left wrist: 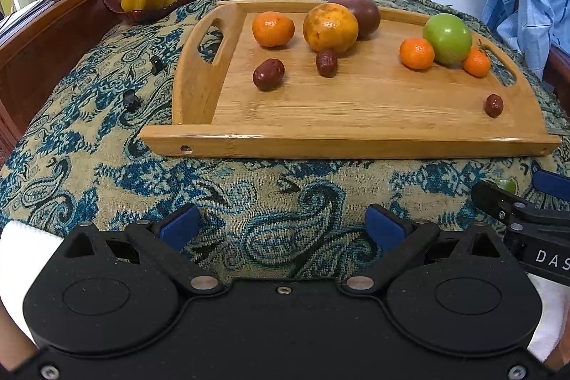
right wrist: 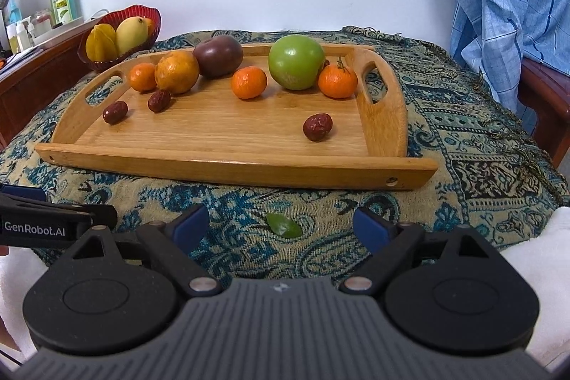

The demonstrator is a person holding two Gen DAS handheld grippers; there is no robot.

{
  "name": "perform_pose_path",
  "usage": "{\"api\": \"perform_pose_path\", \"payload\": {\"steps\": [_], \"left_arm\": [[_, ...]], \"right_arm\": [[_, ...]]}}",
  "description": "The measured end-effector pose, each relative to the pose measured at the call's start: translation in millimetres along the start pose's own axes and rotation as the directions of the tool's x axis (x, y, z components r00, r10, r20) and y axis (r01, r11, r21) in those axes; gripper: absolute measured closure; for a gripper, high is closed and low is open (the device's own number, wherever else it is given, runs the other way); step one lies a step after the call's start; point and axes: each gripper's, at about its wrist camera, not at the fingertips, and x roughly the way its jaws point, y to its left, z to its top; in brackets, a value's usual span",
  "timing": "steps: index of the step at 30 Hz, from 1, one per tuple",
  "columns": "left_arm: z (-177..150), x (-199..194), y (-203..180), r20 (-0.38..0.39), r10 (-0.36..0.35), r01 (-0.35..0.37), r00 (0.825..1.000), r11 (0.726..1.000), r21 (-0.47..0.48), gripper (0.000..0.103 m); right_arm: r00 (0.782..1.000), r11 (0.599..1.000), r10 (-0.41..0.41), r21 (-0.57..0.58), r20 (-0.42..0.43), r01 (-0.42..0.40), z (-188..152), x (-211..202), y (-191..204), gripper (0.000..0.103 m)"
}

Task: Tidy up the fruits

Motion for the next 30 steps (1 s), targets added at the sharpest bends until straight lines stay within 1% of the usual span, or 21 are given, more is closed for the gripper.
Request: {"api": "perform_pose_path", "payload": {"steps": [4,16,30], "left_arm": [[0.7,1.8,0.7,-0.003,0.002,-0.002,1.0,1.0,-0.002,0.0],[1.3,7.1,2.4,-0.001,-0.005,0.005,1.0,1.0,0.01,0.0],[1.7,8.5,3.9,-0.007,-0.012,0.012,1.0,1.0,0.001,0.0]], "right_arm": [[1.0,1.0,-0.005,-0.003,-0.004,0.005,-0.2,1.5,0.7,0.008],[1.0,1.0,-0.022,-0.011,-0.011,0.022,-0.3,4.8,2.0,0.006],[1.0,1.0,-0.023,-0.016,-0.014,0.023,-0.2,5.3,2.9,0.004]]}}
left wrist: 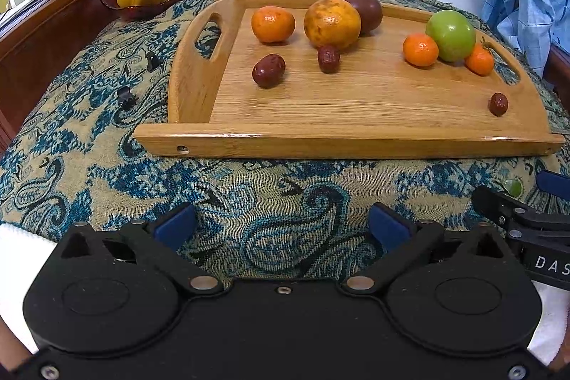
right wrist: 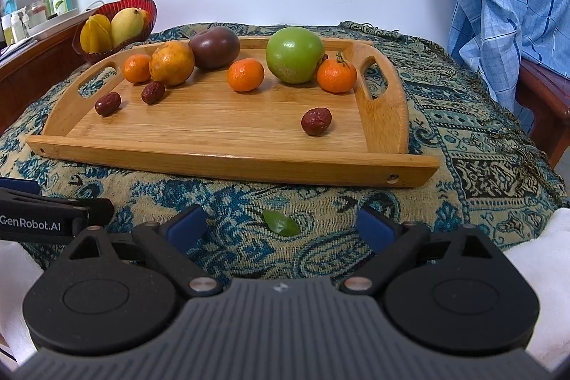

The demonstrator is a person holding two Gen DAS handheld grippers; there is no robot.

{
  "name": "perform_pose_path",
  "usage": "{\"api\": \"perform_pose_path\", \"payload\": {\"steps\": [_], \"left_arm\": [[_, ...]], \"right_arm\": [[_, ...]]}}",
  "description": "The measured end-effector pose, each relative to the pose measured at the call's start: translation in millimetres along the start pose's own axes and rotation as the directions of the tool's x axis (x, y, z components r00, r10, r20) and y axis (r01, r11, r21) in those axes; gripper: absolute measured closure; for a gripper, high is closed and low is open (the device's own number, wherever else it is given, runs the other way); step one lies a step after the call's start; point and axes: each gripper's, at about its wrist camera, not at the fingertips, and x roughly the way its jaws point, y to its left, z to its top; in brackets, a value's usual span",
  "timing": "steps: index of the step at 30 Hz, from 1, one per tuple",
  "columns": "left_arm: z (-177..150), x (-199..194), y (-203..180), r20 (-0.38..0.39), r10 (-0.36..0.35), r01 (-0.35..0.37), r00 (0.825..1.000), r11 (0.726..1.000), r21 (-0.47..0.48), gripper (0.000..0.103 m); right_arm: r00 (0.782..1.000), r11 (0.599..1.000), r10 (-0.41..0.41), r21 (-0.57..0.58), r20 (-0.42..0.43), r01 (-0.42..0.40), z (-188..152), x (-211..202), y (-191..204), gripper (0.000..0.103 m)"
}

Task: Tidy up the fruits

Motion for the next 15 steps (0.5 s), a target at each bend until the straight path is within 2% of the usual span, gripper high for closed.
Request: {"api": "perform_pose_path", "payload": {"steps": [15], "left_arm": [[-0.3,0.0,-1.2,0.002,0.002,-0.002,1.0,1.0,0.003,0.0]], "right_arm": [[1.0,1.0,0.001,0.0,0.0,-0.001,0.3,-0.3,-0.3,0.004]]}}
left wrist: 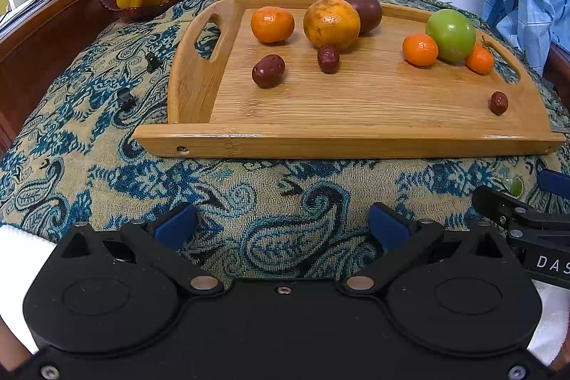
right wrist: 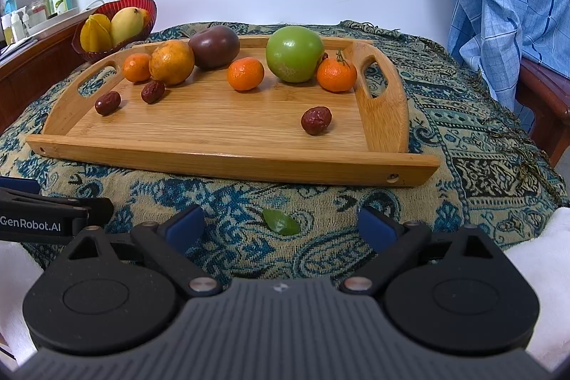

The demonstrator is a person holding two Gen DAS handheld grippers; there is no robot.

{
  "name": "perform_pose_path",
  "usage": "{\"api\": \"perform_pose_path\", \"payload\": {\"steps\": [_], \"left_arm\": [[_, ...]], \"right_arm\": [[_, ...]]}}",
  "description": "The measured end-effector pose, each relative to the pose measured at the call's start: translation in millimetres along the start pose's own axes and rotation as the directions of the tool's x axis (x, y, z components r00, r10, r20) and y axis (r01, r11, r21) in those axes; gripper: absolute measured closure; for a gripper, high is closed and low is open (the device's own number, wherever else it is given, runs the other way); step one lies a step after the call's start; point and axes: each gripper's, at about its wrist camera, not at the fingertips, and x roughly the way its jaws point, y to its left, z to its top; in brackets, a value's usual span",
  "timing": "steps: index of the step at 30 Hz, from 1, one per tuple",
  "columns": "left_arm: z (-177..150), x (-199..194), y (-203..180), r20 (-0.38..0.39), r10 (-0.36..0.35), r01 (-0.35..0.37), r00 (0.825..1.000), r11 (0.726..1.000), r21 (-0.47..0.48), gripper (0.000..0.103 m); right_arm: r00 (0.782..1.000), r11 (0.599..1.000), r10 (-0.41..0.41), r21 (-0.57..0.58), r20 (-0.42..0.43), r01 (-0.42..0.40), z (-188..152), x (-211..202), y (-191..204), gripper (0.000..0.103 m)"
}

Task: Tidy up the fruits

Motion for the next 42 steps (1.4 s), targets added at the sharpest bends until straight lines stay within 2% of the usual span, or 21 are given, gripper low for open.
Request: {"api": "perform_pose_path", "payload": {"steps": [42], "left_arm": [[0.0,1.2,0.1,-0.001,0.006,-0.006,1.0,1.0,-0.003,0.0]], "right_arm": [[1.0,1.0,0.0,-0.007,-0.005,0.0,-1.2,0.6,0.8,0.003]]}}
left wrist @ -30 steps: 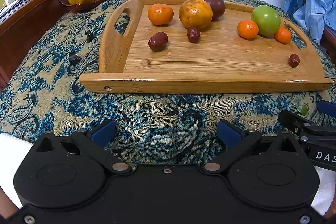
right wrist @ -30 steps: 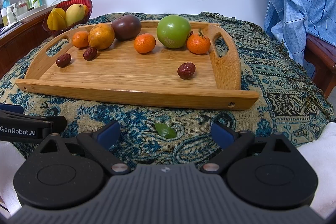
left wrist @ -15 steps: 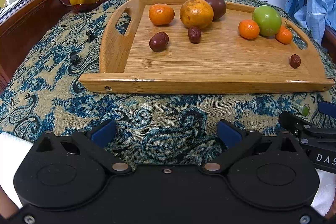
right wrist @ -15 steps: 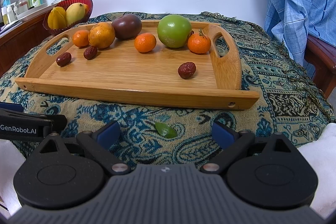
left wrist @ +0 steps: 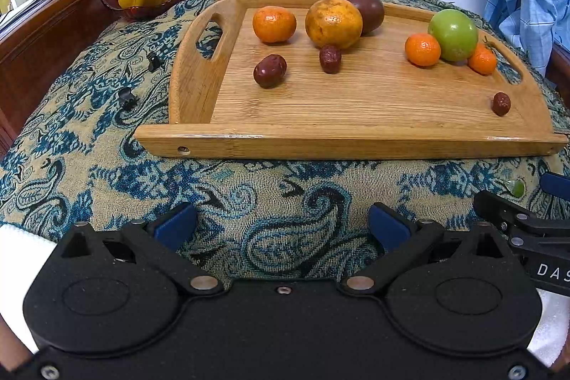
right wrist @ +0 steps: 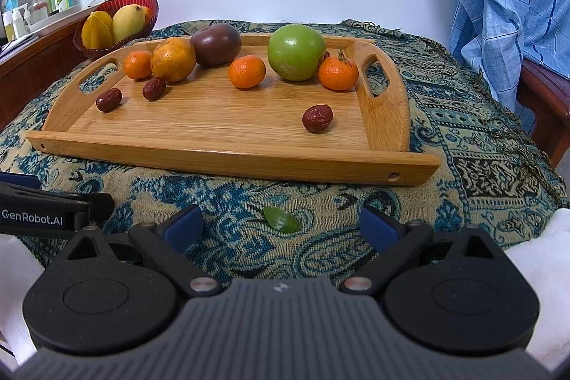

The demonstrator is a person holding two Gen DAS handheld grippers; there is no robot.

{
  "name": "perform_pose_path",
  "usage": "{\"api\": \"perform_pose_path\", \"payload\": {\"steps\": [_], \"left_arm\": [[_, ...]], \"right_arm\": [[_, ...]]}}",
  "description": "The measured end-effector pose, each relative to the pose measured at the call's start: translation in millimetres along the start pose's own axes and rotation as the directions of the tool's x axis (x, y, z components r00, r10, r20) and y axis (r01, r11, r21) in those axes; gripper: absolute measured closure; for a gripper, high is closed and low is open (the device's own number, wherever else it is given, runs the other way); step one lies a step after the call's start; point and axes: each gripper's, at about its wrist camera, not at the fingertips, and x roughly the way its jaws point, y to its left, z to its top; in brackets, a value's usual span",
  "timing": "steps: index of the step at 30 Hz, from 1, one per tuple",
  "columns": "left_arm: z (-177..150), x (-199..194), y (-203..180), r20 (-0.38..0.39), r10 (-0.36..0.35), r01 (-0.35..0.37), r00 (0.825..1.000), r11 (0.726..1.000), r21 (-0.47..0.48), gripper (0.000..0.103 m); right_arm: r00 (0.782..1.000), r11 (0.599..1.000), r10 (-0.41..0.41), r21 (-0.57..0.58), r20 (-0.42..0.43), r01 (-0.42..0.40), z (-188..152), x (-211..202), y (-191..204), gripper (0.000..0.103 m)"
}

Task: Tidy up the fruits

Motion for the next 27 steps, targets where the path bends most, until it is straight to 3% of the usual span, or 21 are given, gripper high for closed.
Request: {"api": "perform_pose_path", "payload": {"steps": [27], "left_arm": [[0.3,0.7,-0.3,-0.001,0.006,-0.006,1.0,1.0,0.0,0.0]], "right_arm": [[1.0,1.0,-0.001,-0.006,-0.003,0.001,-0.5,0.6,0.9,0.002]]}}
